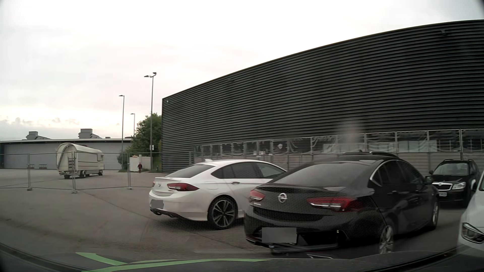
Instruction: Follow the waypoints while adhering to traffic rules and regulations
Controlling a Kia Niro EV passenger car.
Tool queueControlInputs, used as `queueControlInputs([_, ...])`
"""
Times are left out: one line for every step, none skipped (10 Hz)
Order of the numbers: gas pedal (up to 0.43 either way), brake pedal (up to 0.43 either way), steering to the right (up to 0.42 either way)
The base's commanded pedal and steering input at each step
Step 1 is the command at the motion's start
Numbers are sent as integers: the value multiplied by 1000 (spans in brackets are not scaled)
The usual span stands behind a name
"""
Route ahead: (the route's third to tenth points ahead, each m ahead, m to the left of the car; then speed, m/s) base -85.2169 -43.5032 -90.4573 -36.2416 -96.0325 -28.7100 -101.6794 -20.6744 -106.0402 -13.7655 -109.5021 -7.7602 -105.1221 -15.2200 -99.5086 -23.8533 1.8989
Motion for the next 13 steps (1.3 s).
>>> queueControlInputs([59,0,-966])
queueControlInputs([59,0,-963])
queueControlInputs([59,0,-956])
queueControlInputs([59,0,-933])
queueControlInputs([59,0,-891])
queueControlInputs([59,0,-848])
queueControlInputs([59,0,-794])
queueControlInputs([59,0,-721])
queueControlInputs([59,0,-653])
queueControlInputs([59,0,-595])
queueControlInputs([59,0,-550])
queueControlInputs([59,0,-499])
queueControlInputs([59,0,-451])
